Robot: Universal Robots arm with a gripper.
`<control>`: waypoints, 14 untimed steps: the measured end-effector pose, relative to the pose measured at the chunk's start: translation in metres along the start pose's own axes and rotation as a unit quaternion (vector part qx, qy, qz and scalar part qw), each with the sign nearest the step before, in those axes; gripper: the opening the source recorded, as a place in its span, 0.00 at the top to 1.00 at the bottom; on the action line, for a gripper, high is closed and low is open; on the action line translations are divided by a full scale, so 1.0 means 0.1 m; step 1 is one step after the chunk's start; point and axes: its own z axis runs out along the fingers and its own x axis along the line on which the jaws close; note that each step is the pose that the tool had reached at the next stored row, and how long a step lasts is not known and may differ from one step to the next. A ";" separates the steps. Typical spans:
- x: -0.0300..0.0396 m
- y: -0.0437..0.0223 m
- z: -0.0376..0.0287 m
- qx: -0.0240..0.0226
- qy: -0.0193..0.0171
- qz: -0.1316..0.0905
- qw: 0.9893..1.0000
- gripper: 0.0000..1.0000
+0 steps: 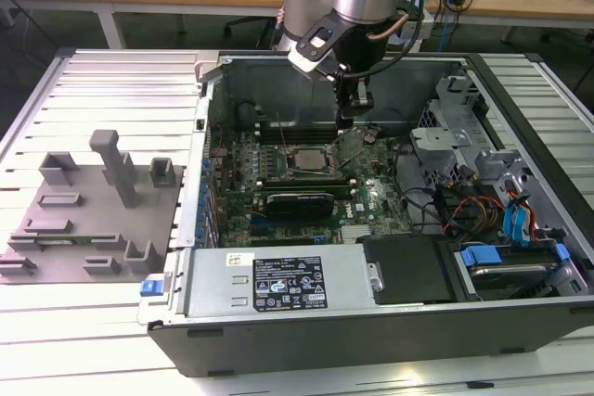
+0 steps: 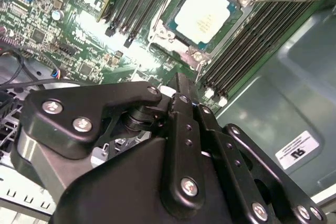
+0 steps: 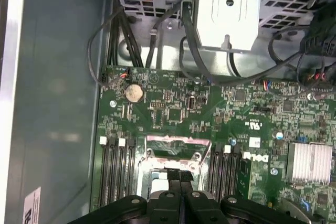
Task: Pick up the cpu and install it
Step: 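Close the cpu cover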
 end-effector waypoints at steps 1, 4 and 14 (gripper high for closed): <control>-0.001 0.008 0.000 0.000 0.000 0.000 1.000 0.89; -0.001 0.011 0.000 0.000 0.000 0.000 1.000 0.89; -0.006 0.066 0.001 0.000 0.000 0.000 1.000 0.89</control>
